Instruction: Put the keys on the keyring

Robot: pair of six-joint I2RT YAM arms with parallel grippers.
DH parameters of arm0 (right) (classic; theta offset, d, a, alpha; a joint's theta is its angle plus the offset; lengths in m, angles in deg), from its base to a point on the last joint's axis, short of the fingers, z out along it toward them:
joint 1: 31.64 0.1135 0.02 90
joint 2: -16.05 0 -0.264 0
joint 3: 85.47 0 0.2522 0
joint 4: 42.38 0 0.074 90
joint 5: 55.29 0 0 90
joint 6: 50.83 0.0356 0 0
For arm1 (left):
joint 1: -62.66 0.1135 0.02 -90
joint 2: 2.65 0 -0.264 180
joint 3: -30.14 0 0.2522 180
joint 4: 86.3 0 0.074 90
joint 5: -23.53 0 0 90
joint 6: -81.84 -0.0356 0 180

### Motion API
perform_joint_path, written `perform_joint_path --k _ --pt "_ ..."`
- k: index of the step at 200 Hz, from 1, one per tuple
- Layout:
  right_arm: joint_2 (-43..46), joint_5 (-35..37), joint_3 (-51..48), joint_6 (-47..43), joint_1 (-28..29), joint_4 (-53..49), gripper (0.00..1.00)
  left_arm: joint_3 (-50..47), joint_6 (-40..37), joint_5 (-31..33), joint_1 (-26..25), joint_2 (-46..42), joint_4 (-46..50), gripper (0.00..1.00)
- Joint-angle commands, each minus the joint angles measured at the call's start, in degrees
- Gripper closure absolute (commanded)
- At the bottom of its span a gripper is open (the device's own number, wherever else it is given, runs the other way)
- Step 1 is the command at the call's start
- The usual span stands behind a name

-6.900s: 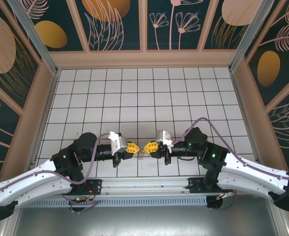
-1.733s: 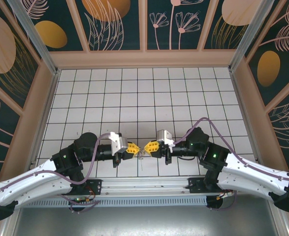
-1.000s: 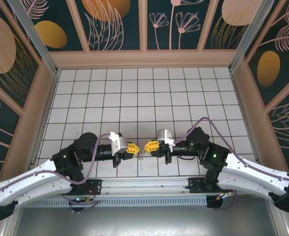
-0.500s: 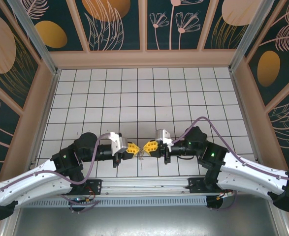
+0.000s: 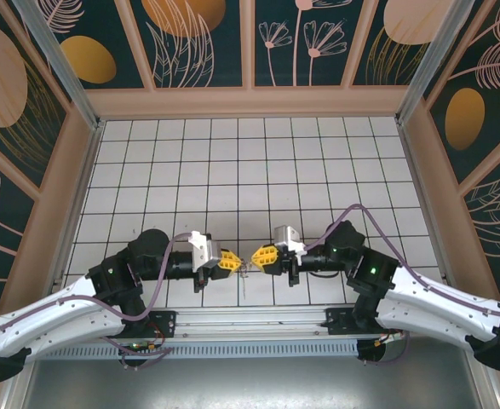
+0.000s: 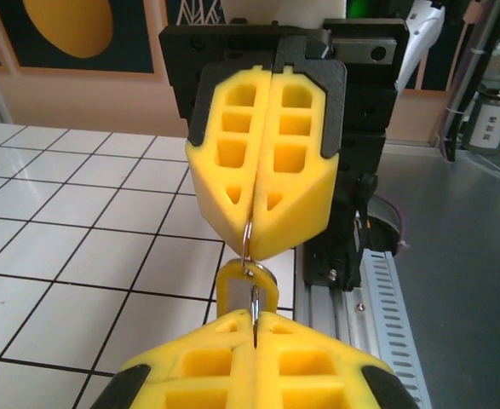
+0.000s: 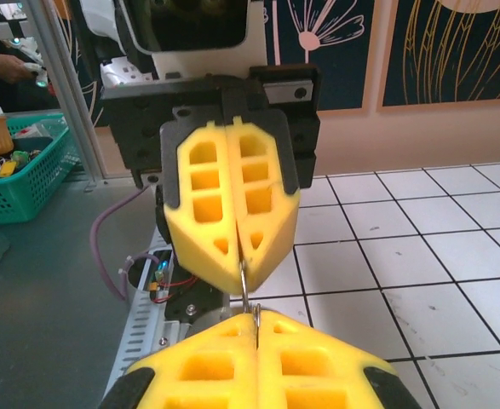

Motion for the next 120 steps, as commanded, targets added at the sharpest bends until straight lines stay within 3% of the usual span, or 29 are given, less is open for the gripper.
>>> perform_joint_path --k 1,80,120 --pt "2.6 -0.3 -2.1 0.5 -0.5 -0.2 1.0 2.5 -1.9 -0.6 0.1 -1.4 2.0 1.0" --pt "6.2 0.2 -9.7 4.5 -0.2 11.6 1.0 2.2 -1.4 1.3 0.1 -0.1 -1.1 1.0" --pt "5.6 0.5 -13.7 9.6 0.0 23.9 1.0 3.0 -2.4 0.5 0.1 -0.7 0.1 1.0"
